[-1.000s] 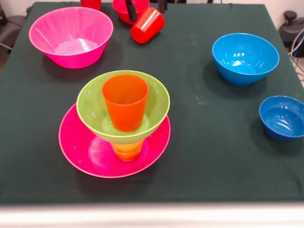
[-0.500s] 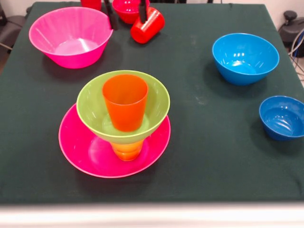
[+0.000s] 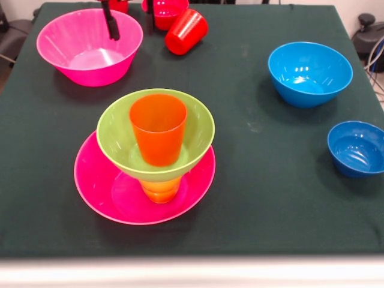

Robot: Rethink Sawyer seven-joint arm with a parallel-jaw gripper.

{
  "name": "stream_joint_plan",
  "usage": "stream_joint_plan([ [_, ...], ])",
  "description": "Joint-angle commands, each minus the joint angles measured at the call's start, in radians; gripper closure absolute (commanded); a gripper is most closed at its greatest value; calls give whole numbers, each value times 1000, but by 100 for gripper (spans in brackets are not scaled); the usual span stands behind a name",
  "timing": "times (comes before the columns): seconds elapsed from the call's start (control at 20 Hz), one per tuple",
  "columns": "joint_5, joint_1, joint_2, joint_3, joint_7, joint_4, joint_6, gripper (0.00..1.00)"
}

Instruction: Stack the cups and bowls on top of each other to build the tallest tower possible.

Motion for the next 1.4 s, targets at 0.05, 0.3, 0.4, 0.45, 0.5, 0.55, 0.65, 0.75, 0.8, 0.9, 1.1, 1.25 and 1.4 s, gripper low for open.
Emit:
stream_joint_plan([
  [0.05,-75,18,90,-62,73,25,-55,0],
  [0.3,-62,27,122,-74,95,19,-85,0],
  [0.4,-58,31,137,-79,107,15,-100,0],
  [0.45,-55,32,143,-79,109,12,-109,0],
  [0.5,-53,33,149,-80,110,9,-111,0],
  [0.55,-50,35,153,-83,113,6,-113,0],
  [0.65,-50,38,164,-88,115,3,-125,0],
  [0.75,-54,36,177,-94,114,4,-150,0],
  [0.8,-53,36,181,-97,115,7,-159,0],
  [0.9,-47,36,191,-102,115,7,-170,0],
  [1.1,-42,39,204,-115,114,10,-183,0],
  [1.25,-52,46,197,-139,114,24,-185,0],
  [1.4,-67,59,201,-164,113,20,-191,0],
])
